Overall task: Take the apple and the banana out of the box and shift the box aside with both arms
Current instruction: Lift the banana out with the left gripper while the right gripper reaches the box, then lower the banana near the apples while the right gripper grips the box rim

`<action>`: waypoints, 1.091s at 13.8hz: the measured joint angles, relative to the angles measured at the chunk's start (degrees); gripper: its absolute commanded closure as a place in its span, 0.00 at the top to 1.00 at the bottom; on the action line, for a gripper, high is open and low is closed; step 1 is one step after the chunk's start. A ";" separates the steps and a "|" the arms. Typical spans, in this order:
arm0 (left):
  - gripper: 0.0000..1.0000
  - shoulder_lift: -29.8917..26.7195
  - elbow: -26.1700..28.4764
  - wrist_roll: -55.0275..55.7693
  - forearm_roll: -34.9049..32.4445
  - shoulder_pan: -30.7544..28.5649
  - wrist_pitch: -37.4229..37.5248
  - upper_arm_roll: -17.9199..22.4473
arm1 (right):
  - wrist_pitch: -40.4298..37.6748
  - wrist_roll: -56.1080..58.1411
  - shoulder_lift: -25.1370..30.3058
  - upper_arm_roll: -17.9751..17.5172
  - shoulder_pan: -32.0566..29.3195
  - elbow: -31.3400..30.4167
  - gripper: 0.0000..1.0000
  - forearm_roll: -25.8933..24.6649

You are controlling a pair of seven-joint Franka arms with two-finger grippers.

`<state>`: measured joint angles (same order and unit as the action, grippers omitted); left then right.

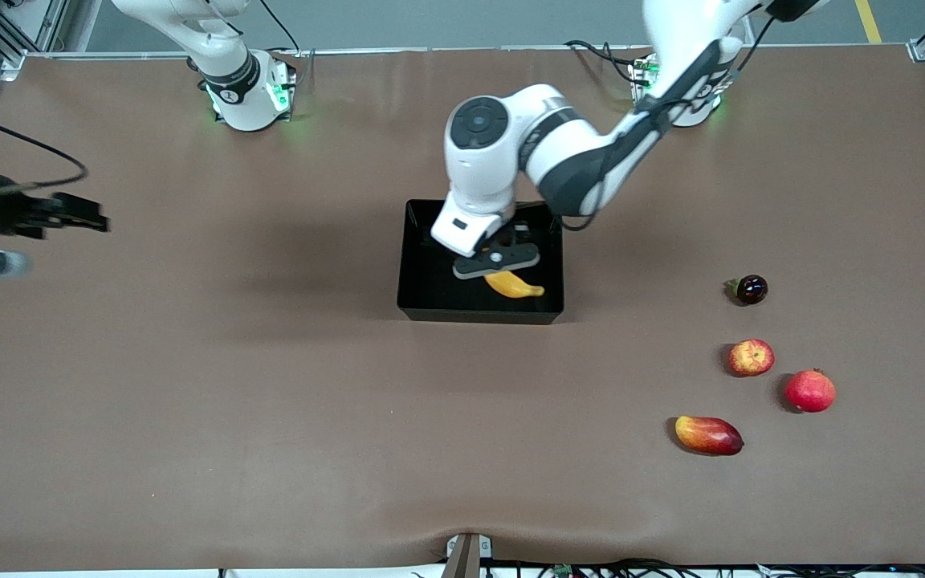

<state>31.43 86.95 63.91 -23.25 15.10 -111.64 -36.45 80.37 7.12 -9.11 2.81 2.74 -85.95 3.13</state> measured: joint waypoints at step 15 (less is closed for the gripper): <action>0.00 -0.29 15.68 -46.52 -2.58 -41.83 -0.04 -12.57 | 22.10 -21.35 -10.48 -0.37 19.93 -9.58 1.00 9.35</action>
<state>31.13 102.64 17.39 -25.83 -26.73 -111.68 -49.02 102.47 -14.22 -19.59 2.44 22.67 -95.53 12.49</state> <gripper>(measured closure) 0.630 0.000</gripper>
